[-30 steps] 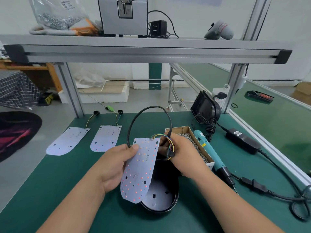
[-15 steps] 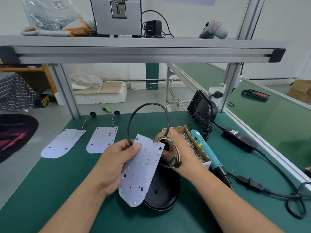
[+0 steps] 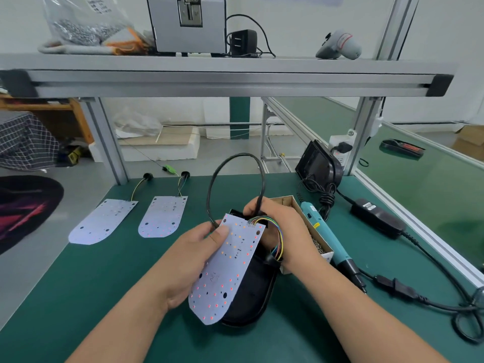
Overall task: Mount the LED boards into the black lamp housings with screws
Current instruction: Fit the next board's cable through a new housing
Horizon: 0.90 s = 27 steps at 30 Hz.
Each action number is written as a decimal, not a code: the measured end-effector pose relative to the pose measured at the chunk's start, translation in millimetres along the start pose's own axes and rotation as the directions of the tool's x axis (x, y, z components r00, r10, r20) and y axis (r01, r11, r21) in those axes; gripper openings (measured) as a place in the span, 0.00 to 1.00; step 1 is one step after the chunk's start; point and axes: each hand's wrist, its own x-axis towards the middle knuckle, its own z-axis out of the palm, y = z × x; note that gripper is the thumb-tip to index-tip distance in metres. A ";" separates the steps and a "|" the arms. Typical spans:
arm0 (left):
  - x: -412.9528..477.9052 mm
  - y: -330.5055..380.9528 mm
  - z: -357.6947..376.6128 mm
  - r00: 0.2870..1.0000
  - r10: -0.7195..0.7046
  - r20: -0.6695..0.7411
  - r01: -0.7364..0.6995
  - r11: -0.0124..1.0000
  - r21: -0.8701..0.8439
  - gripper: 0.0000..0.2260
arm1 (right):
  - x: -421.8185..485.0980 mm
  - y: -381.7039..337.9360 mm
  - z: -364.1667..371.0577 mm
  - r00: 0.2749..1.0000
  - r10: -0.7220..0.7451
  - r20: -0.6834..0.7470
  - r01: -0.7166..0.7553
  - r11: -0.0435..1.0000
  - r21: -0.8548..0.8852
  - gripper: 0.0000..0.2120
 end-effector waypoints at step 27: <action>12.1 14.9 -45.0 0.974 0.047 -0.222 -0.152 0.862 -0.483 0.17 | 9.8 17.0 -52.6 0.952 0.171 -0.255 -0.270 0.861 -0.432 0.08</action>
